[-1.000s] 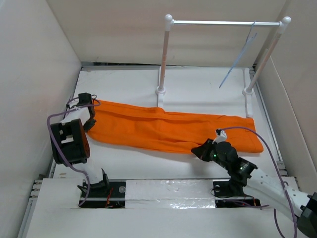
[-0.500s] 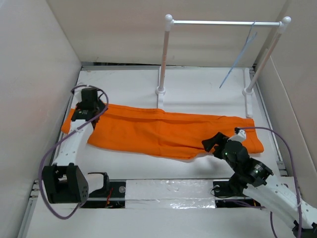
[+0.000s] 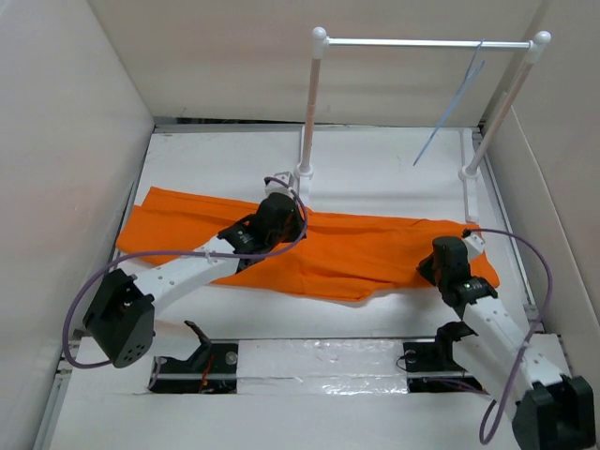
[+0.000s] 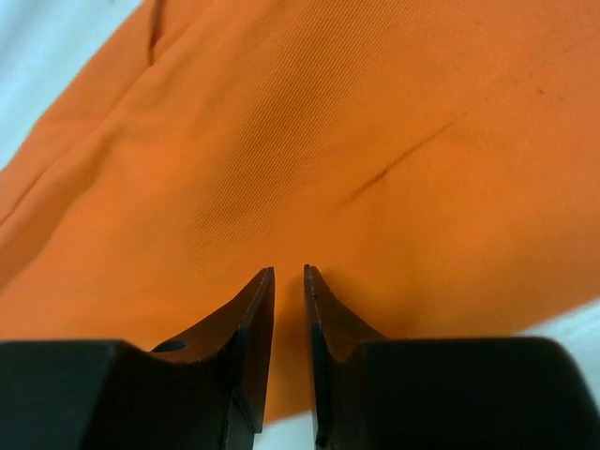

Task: Place the trousers on the hanger
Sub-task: Fold the trousers at the center of the board.

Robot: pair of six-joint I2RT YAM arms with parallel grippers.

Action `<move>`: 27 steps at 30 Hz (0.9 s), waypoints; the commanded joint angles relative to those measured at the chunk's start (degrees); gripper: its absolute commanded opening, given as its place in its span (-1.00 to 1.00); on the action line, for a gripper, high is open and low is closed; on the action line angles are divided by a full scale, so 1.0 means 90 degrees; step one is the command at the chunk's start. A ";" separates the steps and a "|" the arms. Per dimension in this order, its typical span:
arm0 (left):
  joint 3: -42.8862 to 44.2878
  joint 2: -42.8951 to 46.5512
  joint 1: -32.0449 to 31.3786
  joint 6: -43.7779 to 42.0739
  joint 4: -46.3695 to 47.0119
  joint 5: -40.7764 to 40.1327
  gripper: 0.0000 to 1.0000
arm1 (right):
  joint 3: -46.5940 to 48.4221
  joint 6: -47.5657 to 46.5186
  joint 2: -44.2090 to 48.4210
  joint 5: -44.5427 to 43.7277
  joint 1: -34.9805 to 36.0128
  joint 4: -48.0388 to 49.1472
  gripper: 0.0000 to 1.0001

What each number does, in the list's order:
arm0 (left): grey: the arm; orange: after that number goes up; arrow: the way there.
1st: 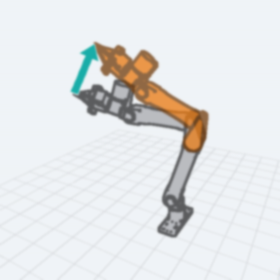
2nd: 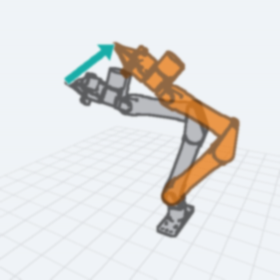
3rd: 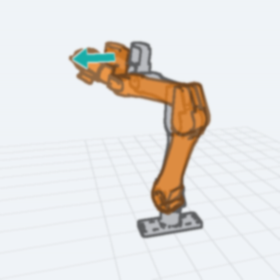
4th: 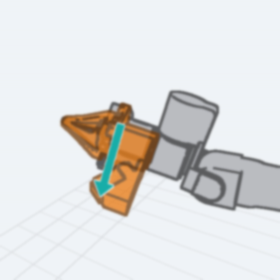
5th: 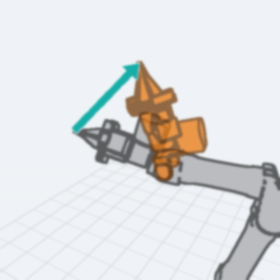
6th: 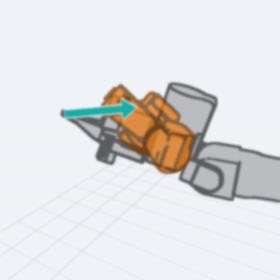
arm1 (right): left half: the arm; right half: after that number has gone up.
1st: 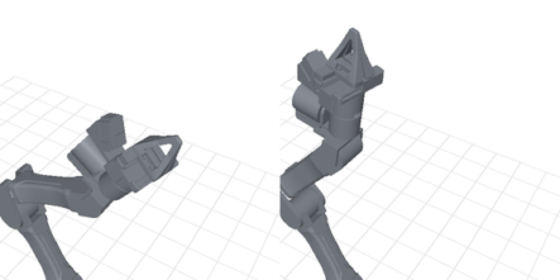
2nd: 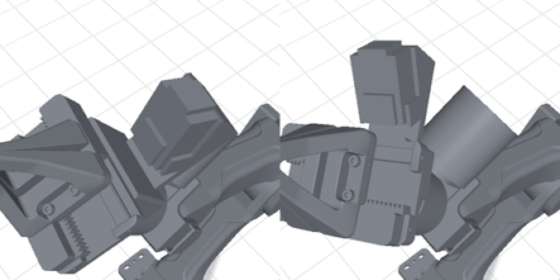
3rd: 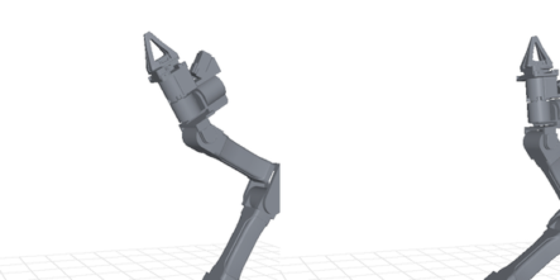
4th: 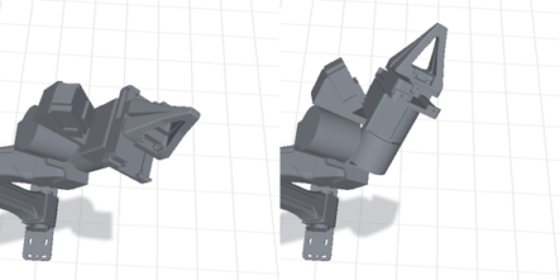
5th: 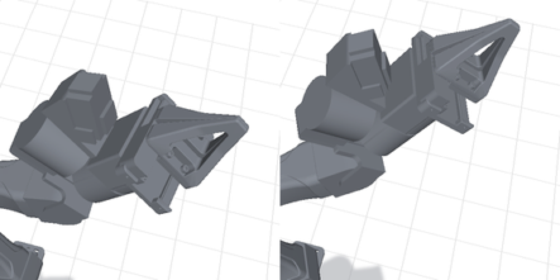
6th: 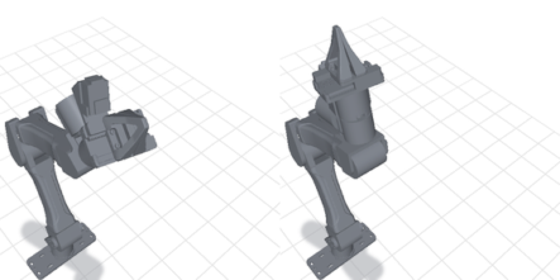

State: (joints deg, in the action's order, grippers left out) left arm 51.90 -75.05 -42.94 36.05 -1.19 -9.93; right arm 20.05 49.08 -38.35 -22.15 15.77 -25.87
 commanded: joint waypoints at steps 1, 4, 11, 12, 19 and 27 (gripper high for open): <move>-0.0267 0.0028 -0.0365 0.0018 0.0630 -0.0478 -1.00 | -0.0109 -0.0745 -0.0834 0.1141 -0.0550 0.1844 -0.48; -0.0744 0.0222 -0.0454 0.0086 0.0961 -0.0537 -0.99 | 0.0144 -0.1097 -0.1966 0.1650 -0.0766 0.2608 -0.45; -0.1684 0.0740 -0.0454 0.0213 0.1441 -0.0625 -0.79 | 0.1745 -0.1586 -0.4351 0.1972 -0.0834 0.2805 -0.44; -0.1743 0.0750 -0.0512 0.0213 0.1480 -0.0644 -0.73 | 0.1911 -0.1625 -0.4497 0.2215 -0.0892 0.2873 -0.44; -0.2046 0.0624 -0.0512 0.0281 0.1802 -0.0547 -0.68 | 0.2820 -0.2172 -0.5310 0.2725 -0.1175 0.2894 -0.47; -0.1910 0.0312 -0.0785 0.0184 0.2408 -0.0155 -0.57 | 0.1308 -0.2259 -0.3180 0.2118 -0.1994 0.2806 -0.45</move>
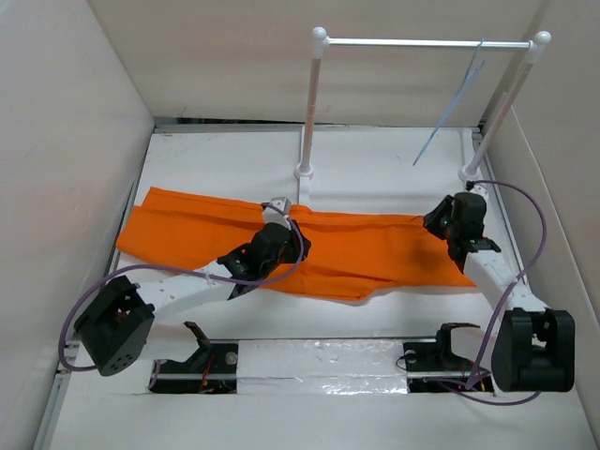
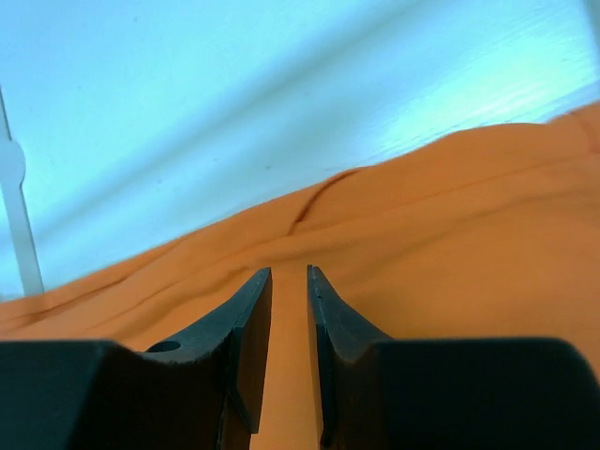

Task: Place the trousers on the hanger
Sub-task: Fold the trousers at the center of the board.

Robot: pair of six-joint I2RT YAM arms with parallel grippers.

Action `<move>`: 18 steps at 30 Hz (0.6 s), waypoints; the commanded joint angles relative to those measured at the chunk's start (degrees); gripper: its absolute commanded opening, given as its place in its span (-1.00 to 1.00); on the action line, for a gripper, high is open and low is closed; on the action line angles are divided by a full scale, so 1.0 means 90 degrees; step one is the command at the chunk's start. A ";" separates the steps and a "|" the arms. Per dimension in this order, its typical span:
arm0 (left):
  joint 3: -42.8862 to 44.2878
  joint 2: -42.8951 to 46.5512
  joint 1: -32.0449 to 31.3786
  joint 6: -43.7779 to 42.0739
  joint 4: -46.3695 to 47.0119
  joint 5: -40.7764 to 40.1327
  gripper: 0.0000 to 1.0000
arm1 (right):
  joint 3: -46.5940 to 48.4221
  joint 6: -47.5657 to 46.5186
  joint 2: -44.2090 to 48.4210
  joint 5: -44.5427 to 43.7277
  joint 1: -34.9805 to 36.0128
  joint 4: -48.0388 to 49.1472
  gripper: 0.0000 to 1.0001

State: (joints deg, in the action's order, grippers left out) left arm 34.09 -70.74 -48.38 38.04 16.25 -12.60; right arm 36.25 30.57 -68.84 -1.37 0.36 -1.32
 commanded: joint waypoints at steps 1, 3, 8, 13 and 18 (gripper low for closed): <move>0.0196 -0.0303 -0.0268 -0.0066 0.0441 0.0121 -0.57 | -0.0483 -0.0367 0.0082 -0.0093 -0.0342 0.0079 -0.44; 0.0275 -0.0401 -0.0337 -0.0096 0.0382 0.0121 -0.57 | -0.0298 -0.0592 -0.0289 0.0344 -0.0343 0.0040 -0.44; 0.0266 -0.0140 -0.0337 -0.0125 0.0343 0.0072 -0.57 | 0.0745 -0.0973 -0.1890 0.0123 0.0252 -0.0506 -0.46; 0.0187 0.0223 -0.0337 -0.0194 0.0187 -0.0074 -0.56 | 0.2052 -0.1209 -0.2809 -0.0092 0.0370 -0.0974 -0.46; 0.0197 0.0321 -0.0269 -0.0233 0.0041 -0.0055 -0.56 | 0.3060 -0.1443 -0.3735 -0.0053 0.0438 -0.1356 -0.45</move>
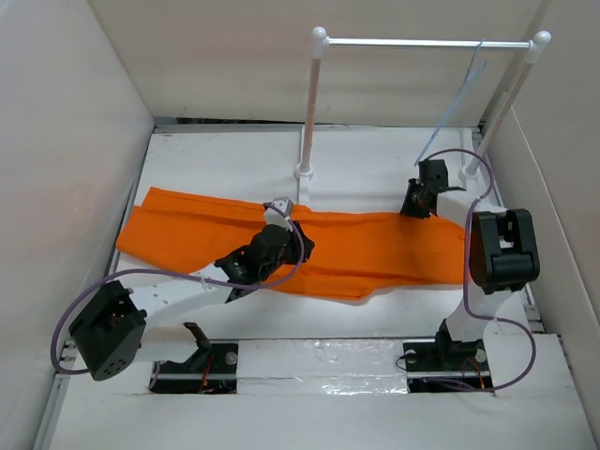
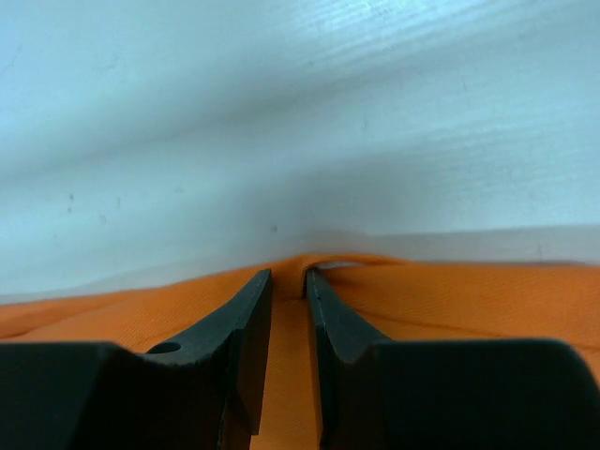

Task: Place the trousers on the hanger
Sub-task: Fold the trousers at the center of the board.

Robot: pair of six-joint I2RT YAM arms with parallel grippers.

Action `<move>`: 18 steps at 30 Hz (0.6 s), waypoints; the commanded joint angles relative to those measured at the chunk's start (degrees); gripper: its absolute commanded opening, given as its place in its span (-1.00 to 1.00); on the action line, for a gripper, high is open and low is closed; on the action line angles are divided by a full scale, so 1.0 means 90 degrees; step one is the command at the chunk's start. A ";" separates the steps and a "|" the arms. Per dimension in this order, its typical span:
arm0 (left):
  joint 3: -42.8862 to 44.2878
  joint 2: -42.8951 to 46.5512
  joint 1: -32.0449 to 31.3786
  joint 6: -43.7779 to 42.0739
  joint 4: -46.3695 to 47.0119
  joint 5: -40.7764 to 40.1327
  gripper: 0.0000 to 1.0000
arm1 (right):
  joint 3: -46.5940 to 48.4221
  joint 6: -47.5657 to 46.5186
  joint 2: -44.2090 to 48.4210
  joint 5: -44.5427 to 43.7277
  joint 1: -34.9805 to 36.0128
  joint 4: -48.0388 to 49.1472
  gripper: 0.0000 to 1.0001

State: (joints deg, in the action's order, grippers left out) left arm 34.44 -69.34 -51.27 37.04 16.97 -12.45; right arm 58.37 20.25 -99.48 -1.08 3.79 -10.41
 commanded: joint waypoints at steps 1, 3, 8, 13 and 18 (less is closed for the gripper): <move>0.0139 0.0175 0.0129 -0.0121 -0.0059 -0.0072 -0.56 | 0.0759 -0.0355 -0.0420 -0.0046 0.0057 -0.0521 -0.46; 0.0090 0.0224 0.0217 -0.0140 -0.0060 -0.0072 -0.56 | 0.0927 -0.0473 -0.0431 0.0371 0.0057 -0.0503 -0.49; -0.0105 0.0331 0.0432 -0.0141 0.0077 0.0123 -0.56 | 0.0040 -0.0054 0.0914 0.0717 -0.0001 0.0327 -0.53; -0.0144 0.0429 0.0432 -0.0219 0.0214 0.0299 -0.56 | -0.1929 0.0961 0.3062 -0.0347 -0.0663 0.0232 -0.04; -0.0388 0.0722 0.0432 -0.0228 0.0545 0.0591 -0.55 | -0.3583 0.1870 0.5572 -0.0875 -0.2636 -0.0433 0.31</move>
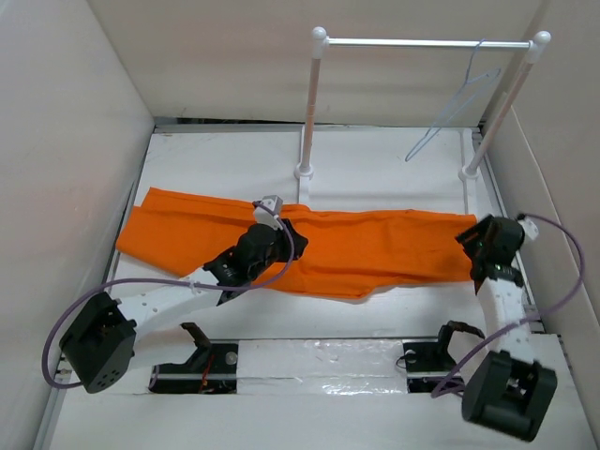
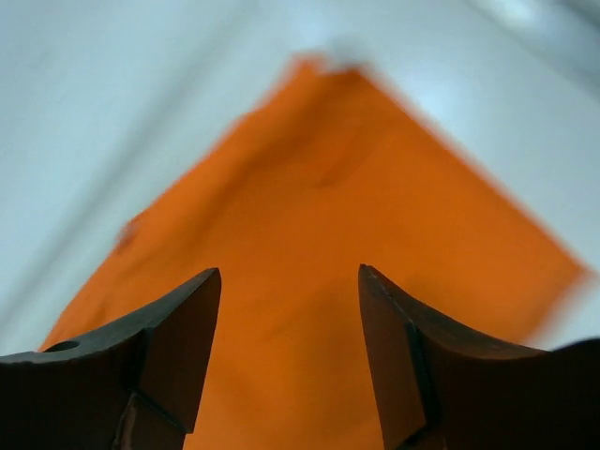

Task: Place the trousers on the hanger
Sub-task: Fold the trousers at the center of the board.

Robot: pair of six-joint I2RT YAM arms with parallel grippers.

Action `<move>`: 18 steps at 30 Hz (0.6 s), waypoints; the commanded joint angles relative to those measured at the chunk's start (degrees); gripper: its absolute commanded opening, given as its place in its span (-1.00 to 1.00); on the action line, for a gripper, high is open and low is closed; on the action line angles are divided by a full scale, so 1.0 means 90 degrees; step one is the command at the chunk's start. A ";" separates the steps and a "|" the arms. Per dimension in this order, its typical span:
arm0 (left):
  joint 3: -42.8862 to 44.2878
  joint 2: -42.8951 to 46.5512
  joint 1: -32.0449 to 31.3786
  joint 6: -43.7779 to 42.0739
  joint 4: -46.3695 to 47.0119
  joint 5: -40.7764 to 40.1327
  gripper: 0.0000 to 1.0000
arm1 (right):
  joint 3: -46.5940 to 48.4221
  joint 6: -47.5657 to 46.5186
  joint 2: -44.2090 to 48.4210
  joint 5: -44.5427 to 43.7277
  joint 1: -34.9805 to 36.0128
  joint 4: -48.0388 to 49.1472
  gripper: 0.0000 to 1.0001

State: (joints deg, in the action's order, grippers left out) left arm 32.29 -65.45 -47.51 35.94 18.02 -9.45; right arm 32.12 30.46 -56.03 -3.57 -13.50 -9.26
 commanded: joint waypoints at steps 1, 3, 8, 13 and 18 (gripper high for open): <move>-0.0189 0.0329 0.0015 -0.0107 0.0468 0.0317 -0.55 | -0.0813 0.0795 0.1056 -0.0725 -0.0920 -0.0863 0.35; -0.0238 0.0436 0.0015 -0.0165 0.0546 0.0434 -0.55 | -0.0952 0.1028 0.1642 -0.1162 -0.1359 -0.1409 0.39; -0.0433 0.0583 0.0015 -0.0273 0.0634 0.0328 -0.55 | -0.0746 0.1235 0.1627 -0.1722 -0.1898 -0.2058 0.53; -0.0629 0.1021 0.0141 -0.0341 0.0479 0.0250 -0.55 | -0.0815 0.0591 0.0603 -0.0408 -0.2552 -0.0927 0.76; -0.0863 0.1393 0.0278 -0.0293 0.0643 0.0346 -0.47 | -0.0512 0.0132 -0.0473 0.0192 -0.2679 -0.0691 0.74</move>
State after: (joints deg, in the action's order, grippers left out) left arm 25.54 -54.83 -45.82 33.98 20.43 -7.05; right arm 24.56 34.83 -58.52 -6.42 -36.71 -19.33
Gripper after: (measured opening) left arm 0.263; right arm 0.872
